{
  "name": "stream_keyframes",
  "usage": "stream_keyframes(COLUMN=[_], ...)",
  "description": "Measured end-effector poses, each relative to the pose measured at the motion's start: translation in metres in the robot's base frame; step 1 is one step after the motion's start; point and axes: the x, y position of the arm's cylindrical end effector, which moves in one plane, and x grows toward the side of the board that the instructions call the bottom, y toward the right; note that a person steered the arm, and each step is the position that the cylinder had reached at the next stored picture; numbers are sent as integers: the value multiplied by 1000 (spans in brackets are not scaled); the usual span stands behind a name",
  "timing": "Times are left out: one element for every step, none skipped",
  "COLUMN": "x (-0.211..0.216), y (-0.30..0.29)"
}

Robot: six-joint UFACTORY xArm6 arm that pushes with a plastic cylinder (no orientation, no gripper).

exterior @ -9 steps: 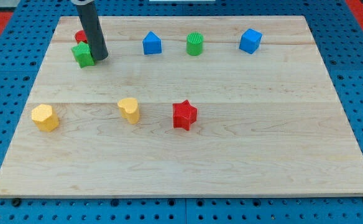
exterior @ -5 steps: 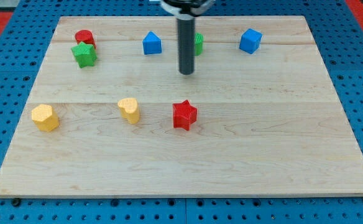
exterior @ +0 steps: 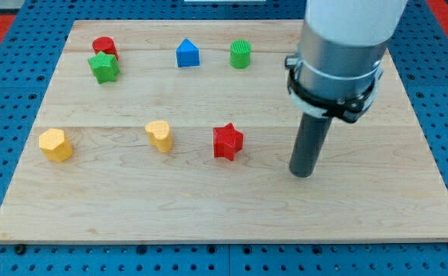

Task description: Point at the red star

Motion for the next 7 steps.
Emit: stream_keyframes(x=[3, -7, -12, -5, -7, -28, -58], y=[-18, -28, -38, -53, -68, -83, -92])
